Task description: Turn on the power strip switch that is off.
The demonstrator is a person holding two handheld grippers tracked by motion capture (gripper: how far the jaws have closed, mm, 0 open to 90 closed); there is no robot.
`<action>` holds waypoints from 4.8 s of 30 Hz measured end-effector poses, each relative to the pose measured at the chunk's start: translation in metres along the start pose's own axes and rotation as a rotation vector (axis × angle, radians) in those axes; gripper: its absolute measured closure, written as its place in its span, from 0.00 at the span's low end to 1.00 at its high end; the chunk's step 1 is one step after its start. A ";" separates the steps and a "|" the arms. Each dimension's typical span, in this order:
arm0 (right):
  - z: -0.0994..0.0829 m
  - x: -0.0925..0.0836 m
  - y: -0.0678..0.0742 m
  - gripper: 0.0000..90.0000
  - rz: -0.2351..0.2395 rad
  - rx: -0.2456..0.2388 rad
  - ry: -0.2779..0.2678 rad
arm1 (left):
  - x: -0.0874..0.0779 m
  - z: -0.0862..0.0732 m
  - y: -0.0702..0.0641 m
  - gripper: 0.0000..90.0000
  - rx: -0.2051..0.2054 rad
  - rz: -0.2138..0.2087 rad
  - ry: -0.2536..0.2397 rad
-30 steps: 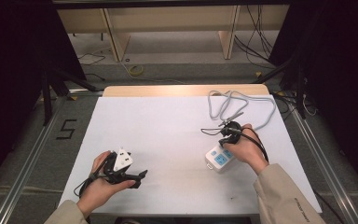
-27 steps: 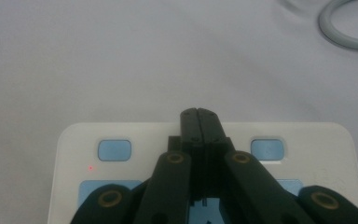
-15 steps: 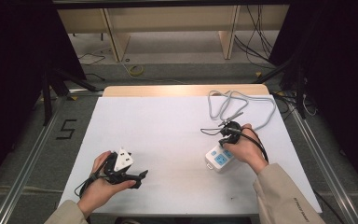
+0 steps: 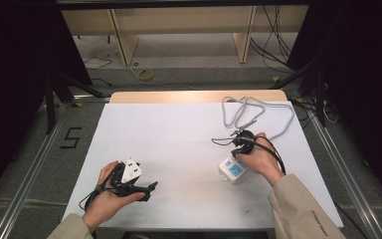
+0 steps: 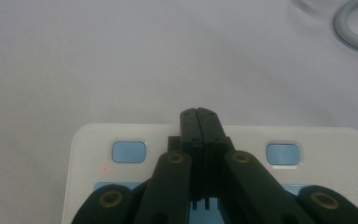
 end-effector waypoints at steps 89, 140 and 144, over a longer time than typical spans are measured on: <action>-0.007 -0.012 -0.004 0.97 0.003 0.007 -0.054 | 0.000 0.000 0.000 0.16 0.012 -0.005 0.006; -0.046 -0.043 -0.004 0.73 0.102 0.054 -0.234 | -0.001 -0.002 0.001 0.16 0.002 -0.003 0.015; -0.048 -0.045 -0.004 0.72 0.104 0.054 -0.242 | 0.000 -0.002 0.001 0.16 0.002 -0.003 0.016</action>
Point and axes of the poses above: each handheld gripper's, and its own axes: x roughly forward along the jaws, z roughly out of its top, y roughly to its left, the point moved 1 cm from there along x, roughly forward along the jaws, and after that the axes turned 14 degrees about x, right-handed, at the moved point
